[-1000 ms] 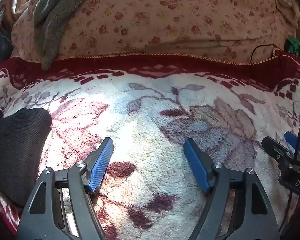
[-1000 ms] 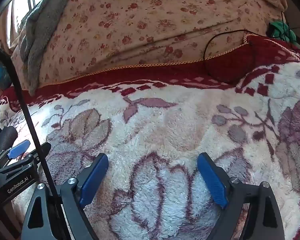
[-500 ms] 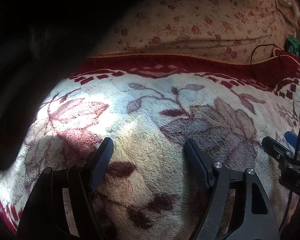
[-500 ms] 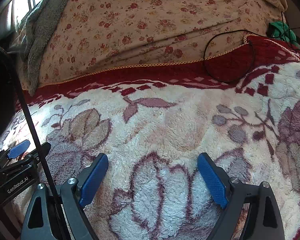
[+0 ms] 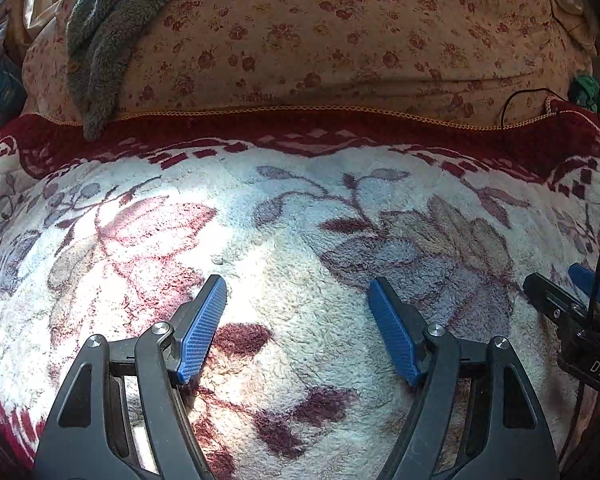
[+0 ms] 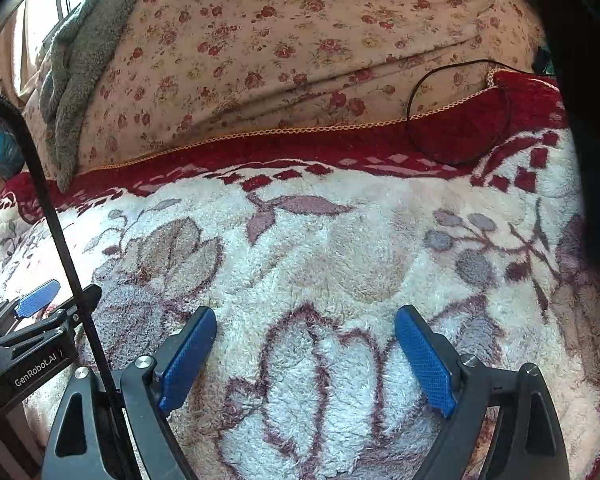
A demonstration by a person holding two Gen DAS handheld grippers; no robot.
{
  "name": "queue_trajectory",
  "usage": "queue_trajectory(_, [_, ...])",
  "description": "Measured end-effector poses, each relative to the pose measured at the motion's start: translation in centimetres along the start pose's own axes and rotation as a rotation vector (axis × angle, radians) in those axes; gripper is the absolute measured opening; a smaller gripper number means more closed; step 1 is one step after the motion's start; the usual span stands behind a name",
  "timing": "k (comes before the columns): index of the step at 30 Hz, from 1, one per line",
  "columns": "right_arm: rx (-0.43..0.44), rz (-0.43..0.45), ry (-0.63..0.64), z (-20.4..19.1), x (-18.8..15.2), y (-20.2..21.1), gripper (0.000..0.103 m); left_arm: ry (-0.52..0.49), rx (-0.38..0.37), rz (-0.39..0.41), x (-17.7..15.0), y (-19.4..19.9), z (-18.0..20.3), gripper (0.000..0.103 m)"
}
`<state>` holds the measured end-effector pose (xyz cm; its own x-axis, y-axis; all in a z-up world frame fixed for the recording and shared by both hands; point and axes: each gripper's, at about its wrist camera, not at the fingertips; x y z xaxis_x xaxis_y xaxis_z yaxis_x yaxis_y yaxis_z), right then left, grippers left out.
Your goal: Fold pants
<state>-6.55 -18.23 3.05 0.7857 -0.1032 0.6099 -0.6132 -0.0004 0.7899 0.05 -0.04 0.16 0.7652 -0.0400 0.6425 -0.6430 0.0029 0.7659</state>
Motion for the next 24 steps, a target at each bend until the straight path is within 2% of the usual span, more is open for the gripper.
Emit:
queue_trajectory(20, [-0.002, 0.000, 0.001, -0.06, 0.05, -0.16, 0.090, 0.002, -0.005, -0.009, 0.11, -0.06, -0.22, 0.075])
queue_trajectory(24, [-0.011, -0.003, 0.010, -0.13, 0.00, -0.25, 0.091, -0.045, -0.022, -0.019, -0.12, 0.48, -0.21, 0.075])
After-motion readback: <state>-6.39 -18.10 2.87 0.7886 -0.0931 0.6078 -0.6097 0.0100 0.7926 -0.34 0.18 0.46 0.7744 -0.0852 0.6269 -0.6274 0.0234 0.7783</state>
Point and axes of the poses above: each gripper's, at about its wrist camera, not at the fingertips, and y roughly against the way its jaws point, z to its right, x to its top
